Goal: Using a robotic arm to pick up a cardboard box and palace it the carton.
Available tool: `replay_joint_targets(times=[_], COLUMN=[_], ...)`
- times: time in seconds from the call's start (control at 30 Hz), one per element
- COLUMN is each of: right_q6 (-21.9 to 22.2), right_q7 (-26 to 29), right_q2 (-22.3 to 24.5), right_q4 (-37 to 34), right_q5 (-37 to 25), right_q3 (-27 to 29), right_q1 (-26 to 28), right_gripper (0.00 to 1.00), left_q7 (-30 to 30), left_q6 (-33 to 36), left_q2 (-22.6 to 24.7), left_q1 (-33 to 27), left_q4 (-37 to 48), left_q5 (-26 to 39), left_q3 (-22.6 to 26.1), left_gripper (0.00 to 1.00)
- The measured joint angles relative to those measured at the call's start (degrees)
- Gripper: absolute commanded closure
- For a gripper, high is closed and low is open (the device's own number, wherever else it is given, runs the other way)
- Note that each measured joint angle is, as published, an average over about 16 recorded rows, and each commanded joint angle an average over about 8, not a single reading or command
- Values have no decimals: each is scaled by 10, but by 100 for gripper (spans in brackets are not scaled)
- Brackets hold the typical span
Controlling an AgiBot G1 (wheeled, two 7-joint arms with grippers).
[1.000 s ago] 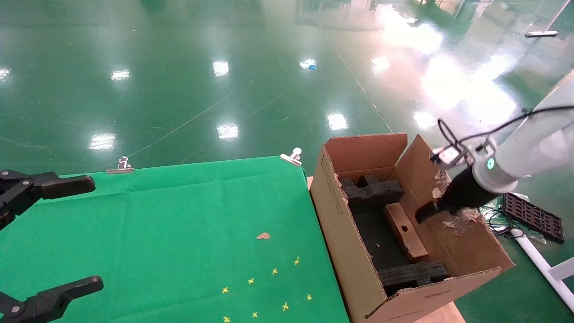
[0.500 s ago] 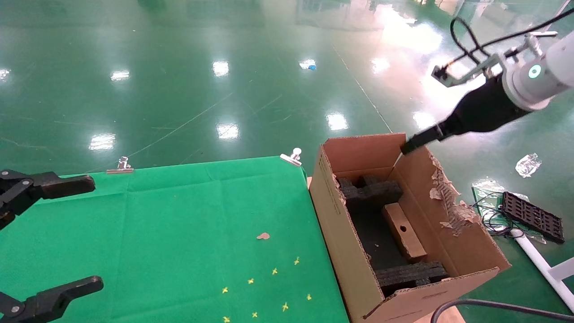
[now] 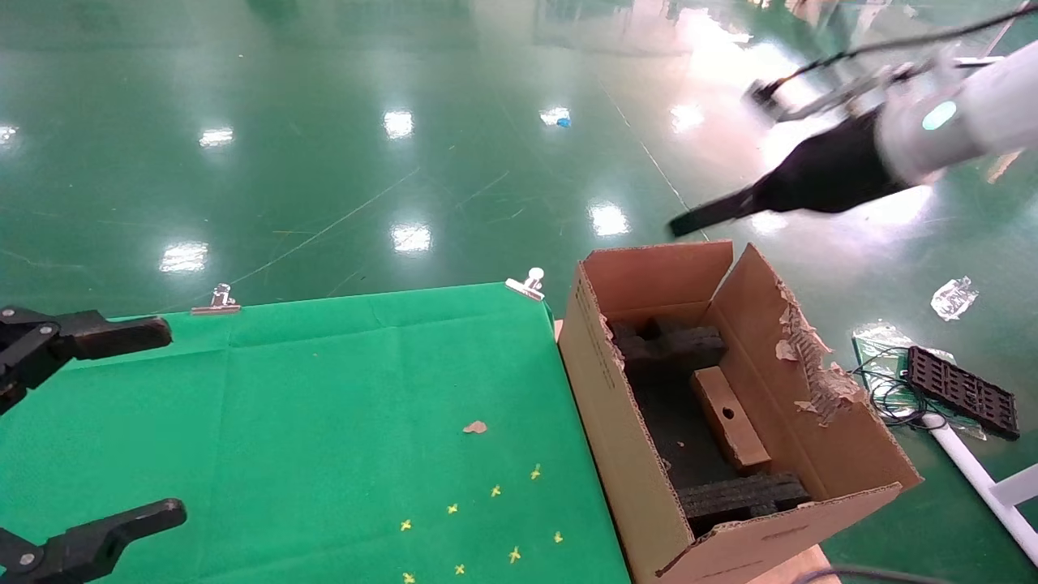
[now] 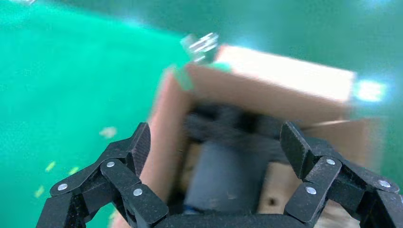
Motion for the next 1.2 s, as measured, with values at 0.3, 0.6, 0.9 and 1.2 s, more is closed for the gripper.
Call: replay_joint_targets(times=[0.3, 0.6, 0.9, 1.2], right_q6=[-11, -22, -33, -44], right_q7=[-45, -91, -138, -184], right_q2=[24, 49, 74, 99], right_q4=[102, 209, 315, 421], right_q5=[40, 81, 122, 163], right_q3=[111, 227, 342, 456], right_q1=[-94, -192, -290, -388], right_gripper=[0, 0, 0, 0], left_q7=[0, 0, 0, 1], left_q6=[0, 0, 0, 0], left_q2=[0, 0, 0, 0], left_q1=[0, 0, 0, 0], left_q4=[0, 0, 0, 0], left_q5=[0, 0, -1, -1], left_q3=[0, 1, 1, 1], left_gripper=[0, 0, 0, 0])
